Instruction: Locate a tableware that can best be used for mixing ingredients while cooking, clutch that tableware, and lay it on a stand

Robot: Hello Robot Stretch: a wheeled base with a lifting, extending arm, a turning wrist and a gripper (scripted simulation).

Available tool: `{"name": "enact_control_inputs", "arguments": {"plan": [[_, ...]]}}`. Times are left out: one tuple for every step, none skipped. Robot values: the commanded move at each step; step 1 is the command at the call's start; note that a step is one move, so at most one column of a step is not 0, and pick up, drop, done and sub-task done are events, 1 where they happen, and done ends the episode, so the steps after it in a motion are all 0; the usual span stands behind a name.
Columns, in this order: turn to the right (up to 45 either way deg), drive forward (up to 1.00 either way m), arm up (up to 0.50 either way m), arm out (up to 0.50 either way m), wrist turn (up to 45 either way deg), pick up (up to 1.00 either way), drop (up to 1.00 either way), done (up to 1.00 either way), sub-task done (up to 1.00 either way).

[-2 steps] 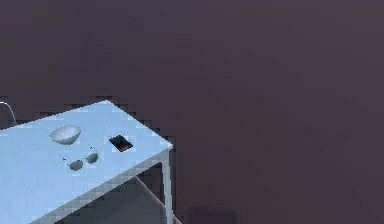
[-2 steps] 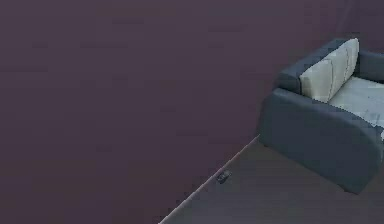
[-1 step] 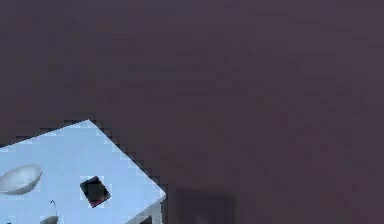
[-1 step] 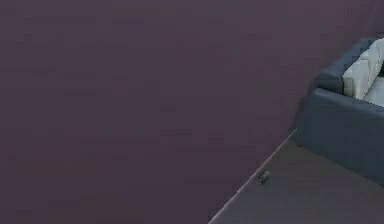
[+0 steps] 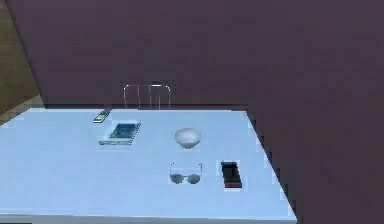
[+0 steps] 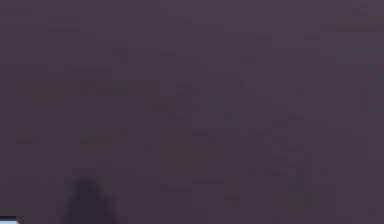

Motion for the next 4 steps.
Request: {"name": "enact_control_inputs", "arguments": {"plan": [[-45.0, 0.00, 0.00, 0.00, 0.0, 0.00, 0.00, 0.00, 0.00], [-42.0, 0.00, 0.00, 0.00, 0.0, 0.00, 0.00, 0.00, 0.00], [45.0, 0.00, 0.00, 0.00, 0.0, 0.00, 0.00, 0.00, 0.00], [45.0, 0.00, 0.00, 0.00, 0.0, 0.00, 0.00, 0.00, 0.00]]}}
